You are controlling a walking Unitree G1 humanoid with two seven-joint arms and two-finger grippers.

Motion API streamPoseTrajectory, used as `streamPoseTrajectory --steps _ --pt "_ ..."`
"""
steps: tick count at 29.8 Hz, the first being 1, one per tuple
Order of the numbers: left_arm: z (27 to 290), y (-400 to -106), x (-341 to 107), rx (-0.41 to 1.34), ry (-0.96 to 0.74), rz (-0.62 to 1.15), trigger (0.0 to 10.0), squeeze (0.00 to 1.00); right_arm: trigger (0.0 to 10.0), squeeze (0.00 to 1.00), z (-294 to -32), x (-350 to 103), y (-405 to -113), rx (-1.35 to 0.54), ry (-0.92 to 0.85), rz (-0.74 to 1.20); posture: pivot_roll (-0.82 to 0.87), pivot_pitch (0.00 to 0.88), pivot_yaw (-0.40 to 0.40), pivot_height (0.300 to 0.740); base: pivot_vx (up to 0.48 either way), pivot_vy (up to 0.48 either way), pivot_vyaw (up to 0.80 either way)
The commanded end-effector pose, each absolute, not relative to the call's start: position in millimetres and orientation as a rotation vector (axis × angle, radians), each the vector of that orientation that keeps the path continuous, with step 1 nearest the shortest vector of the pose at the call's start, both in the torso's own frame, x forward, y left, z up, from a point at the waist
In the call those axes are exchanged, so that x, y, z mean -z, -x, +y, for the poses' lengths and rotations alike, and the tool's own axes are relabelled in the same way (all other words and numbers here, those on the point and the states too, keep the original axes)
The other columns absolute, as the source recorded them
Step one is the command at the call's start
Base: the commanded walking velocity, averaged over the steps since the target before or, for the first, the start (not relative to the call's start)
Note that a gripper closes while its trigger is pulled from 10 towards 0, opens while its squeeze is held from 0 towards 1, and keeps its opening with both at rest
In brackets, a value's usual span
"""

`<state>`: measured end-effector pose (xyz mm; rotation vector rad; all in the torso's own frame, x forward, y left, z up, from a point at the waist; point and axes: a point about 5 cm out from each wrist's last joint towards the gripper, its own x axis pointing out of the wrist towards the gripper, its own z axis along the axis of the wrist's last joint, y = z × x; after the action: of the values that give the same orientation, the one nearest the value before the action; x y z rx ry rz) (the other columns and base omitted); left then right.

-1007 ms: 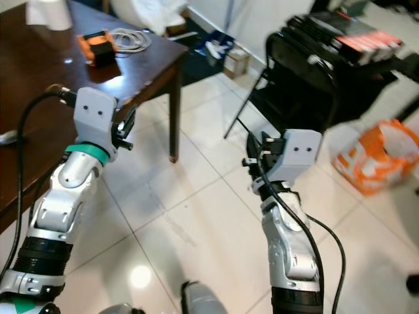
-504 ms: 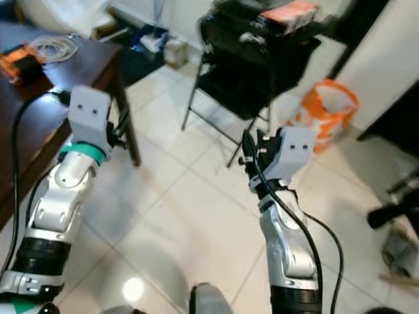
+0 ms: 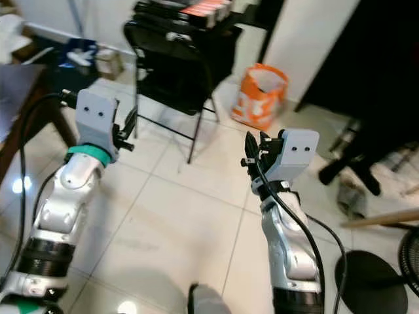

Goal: Setting the table

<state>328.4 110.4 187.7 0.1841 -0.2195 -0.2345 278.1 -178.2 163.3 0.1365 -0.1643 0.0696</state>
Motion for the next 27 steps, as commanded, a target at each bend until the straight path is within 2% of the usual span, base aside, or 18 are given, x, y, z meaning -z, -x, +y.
streamPoseTrajectory --steps 1,27 --pt "113.7 -327.8 -181.7 0.233 -0.183 -0.196 10.0 0.00 10.0 0.00 -178.6 -159.6 -276.7 -0.062 -0.138 -0.147 0.01 0.000 0.026 0.740 0.000 0.000 -0.80" --pt "109.5 -327.3 -180.5 0.253 -0.177 -0.195 10.0 0.00 10.0 0.00 -178.6 -158.4 -276.9 -0.069 -0.124 -0.138 0.01 0.000 0.022 0.740 0.000 0.000 -0.80"
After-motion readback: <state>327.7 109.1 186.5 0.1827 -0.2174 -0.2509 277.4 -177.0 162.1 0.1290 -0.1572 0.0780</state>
